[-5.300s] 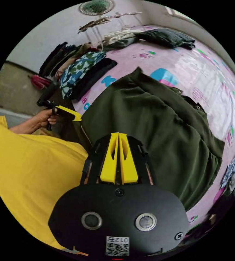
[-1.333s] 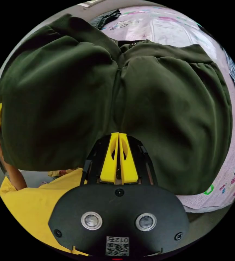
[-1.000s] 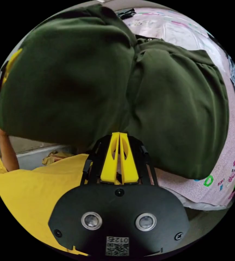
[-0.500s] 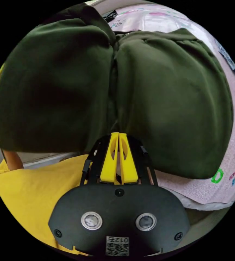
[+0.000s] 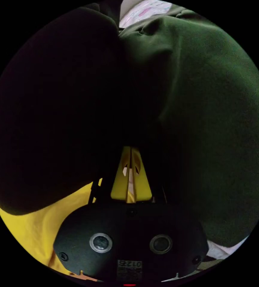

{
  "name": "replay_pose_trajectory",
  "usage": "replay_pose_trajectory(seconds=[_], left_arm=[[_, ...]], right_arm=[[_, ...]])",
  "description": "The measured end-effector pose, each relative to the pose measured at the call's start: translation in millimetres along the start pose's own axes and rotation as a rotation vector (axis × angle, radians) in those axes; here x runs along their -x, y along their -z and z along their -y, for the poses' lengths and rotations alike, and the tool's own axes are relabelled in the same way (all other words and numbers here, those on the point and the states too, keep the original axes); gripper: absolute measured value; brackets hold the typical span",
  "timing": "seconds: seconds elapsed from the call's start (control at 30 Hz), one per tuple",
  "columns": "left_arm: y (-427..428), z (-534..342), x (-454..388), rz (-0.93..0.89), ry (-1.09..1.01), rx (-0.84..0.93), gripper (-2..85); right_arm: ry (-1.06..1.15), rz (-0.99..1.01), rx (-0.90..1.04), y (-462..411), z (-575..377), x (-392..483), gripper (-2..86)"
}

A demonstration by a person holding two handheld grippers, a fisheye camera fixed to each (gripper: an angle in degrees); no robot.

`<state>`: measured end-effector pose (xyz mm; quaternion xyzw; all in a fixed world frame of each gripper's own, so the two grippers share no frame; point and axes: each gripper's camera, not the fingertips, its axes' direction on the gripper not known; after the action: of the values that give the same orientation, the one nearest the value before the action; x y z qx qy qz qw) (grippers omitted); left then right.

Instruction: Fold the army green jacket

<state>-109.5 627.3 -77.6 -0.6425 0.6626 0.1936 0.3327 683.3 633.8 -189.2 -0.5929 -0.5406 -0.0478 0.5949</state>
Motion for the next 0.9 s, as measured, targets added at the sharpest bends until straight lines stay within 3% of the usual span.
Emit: replay_pose_trajectory(seconds=[0.23, 0.37, 0.5, 0.7, 0.9], left_arm=[[-81, 40, 18, 0.042, 0.009, 0.144, 1.8], [-93, 54, 29, 0.018, 0.009, 0.149, 2.4], [-112, 63, 38, 0.011, 0.013, 0.172, 3.2], [-156, 71, 34, 0.090, -0.024, 0.211, 4.3], [-215, 71, 40, 0.244, -0.057, 0.270, 7.0]], right_arm=[[-0.103, 0.161, -0.024, 39, -13, -45, -0.1], [-0.186, 0.185, -0.270, 109, -62, -64, 0.4], [-0.259, -0.008, -0.535, 185, -112, -89, 0.4], [-0.265, -0.076, -0.418, 188, -94, -129, 0.1], [-0.298, 0.029, -0.425, 220, -112, -150, 0.2]])
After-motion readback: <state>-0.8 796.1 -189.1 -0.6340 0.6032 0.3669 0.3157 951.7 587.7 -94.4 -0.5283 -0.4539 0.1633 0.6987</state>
